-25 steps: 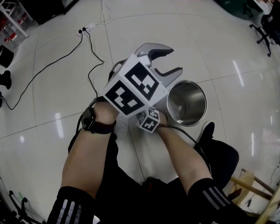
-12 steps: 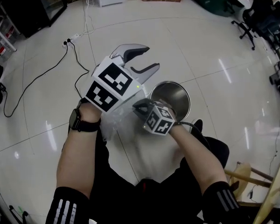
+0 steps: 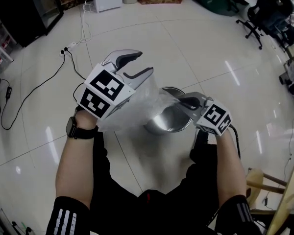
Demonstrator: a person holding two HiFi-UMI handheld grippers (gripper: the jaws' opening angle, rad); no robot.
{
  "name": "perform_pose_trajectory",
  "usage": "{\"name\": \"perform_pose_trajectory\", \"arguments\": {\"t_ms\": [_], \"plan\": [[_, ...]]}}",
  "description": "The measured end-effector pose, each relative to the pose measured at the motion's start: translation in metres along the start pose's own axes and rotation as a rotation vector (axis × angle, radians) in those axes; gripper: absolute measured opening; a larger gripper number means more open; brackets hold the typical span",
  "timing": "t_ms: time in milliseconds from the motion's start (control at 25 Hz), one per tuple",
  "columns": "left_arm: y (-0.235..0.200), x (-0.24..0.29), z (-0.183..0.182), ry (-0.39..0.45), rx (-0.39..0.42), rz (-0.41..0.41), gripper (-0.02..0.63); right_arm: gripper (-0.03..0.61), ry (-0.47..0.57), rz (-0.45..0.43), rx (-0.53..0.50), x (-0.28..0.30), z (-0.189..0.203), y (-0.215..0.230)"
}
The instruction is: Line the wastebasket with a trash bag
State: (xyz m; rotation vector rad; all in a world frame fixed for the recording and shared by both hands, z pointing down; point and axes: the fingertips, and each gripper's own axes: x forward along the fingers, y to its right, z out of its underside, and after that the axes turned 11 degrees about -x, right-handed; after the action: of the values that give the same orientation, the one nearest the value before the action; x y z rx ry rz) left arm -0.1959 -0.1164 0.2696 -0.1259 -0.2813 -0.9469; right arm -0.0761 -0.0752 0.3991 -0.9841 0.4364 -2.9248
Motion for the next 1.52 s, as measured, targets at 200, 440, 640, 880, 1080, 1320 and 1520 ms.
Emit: {"name": "perform_pose_trajectory", "arguments": {"t_ms": [200,440,640,880,1080,1320,1520], "plan": [[0.003,0.012,0.006,-0.026,0.010,0.007,0.196,0.006,0.068,0.084,0.091,-0.049,0.016,0.028],[0.012,0.034,0.019,-0.078,0.024,0.028,0.196,0.006,0.104,0.148,0.165,-0.089,0.038,0.039],[0.027,0.052,0.047,-0.199,0.032,0.077,0.196,0.006,0.059,0.111,0.195,-0.116,0.066,0.031],[0.051,0.065,0.077,-0.312,0.041,0.174,0.196,0.006,-0.060,0.006,0.189,-0.121,0.106,0.008],[0.075,0.070,0.119,-0.494,0.103,0.263,0.196,0.006,-0.097,0.006,0.201,-0.132,0.128,0.005],[0.089,0.086,0.152,-0.588,0.178,0.283,0.149,0.006,-0.169,0.005,0.216,-0.132,0.152,0.002],[0.096,0.102,0.165,-0.607,0.194,0.275,0.047,0.006,-0.280,-0.014,0.170,-0.115,0.174,-0.002]]}}
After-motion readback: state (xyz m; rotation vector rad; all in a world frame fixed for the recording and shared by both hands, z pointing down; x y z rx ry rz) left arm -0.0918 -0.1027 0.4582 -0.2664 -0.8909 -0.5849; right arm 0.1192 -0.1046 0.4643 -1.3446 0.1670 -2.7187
